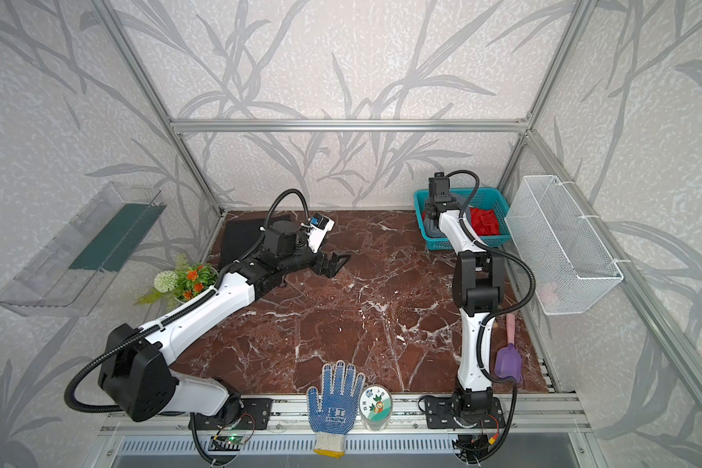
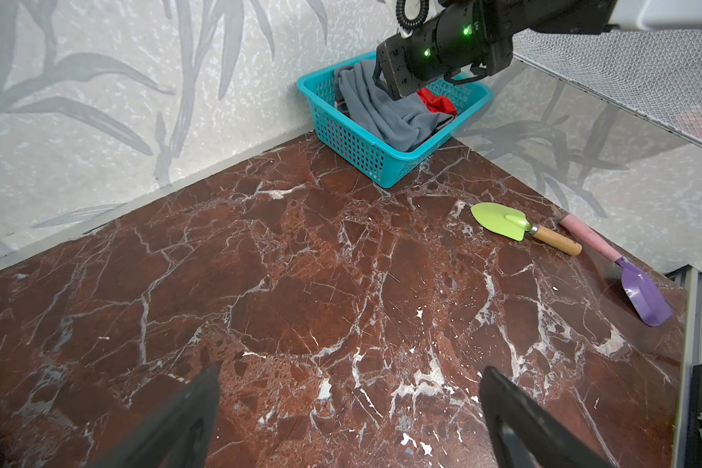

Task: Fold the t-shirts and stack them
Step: 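Lower the right gripper onto the grey t-shirt and close it, then lift the grey t-shirt out of the basket with the right gripper toward the left gripper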

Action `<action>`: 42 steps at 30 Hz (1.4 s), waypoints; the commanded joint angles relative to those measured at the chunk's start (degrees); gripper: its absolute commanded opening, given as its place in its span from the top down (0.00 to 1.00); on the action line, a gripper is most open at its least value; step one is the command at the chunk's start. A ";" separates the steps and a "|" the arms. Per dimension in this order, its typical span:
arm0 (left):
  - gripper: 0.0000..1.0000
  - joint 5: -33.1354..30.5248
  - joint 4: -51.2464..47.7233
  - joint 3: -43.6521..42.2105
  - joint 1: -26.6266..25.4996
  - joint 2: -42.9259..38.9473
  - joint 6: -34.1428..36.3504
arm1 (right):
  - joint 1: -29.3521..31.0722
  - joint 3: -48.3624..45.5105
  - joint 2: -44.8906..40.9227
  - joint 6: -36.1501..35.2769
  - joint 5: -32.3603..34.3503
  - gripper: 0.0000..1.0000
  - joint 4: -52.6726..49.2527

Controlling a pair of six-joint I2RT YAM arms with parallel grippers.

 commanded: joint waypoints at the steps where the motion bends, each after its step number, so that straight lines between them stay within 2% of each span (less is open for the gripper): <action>1: 0.01 1.68 0.00 0.44 -0.13 -0.86 0.11 | -1.14 3.42 3.07 2.31 -2.61 0.59 -4.13; 7: 0.01 1.99 -0.08 0.59 -0.10 -0.95 -0.08 | -2.23 5.10 5.30 3.66 -6.58 0.65 -5.98; 10: 0.01 2.09 -0.16 0.64 -0.17 -0.94 -0.08 | -2.21 6.03 5.90 3.52 -7.07 0.85 -7.05; 11: 0.01 2.08 -0.28 0.72 -0.16 -0.96 -0.14 | -2.23 6.40 5.90 3.43 -7.02 0.96 -7.32; 12: 0.01 2.08 -0.31 0.77 -0.16 -1.03 -0.17 | -2.17 6.51 5.80 3.53 -6.86 1.00 -7.35; 19: 0.01 2.32 -0.06 0.82 -0.09 -1.63 -0.77 | -2.01 -0.36 -2.63 2.98 -10.85 1.00 0.95; 25: 0.01 2.25 0.13 0.99 -0.04 -2.81 -1.05 | 0.08 -9.97 -14.86 0.47 -8.67 1.00 12.54; 28: 0.01 1.45 0.03 0.89 0.07 -4.05 -0.87 | 2.63 -12.15 -20.71 -2.59 -6.96 1.00 16.65; 31: 0.01 0.09 -0.32 0.90 0.49 -5.50 -0.69 | 6.98 -12.28 -26.83 -5.00 -9.57 1.00 18.07; 34: 0.01 -2.08 -1.00 0.81 1.54 -7.57 -0.87 | 14.32 -11.79 -33.23 -8.35 -11.08 1.00 18.24; 38: 0.01 -11.28 -4.21 1.11 1.56 -12.69 -1.70 | 24.12 -10.91 -37.78 -9.58 -10.58 1.00 16.43; 42: 0.01 -21.78 -10.08 -1.51 1.55 -20.03 -5.15 | 27.69 -14.49 -41.43 -2.25 -13.42 1.00 15.15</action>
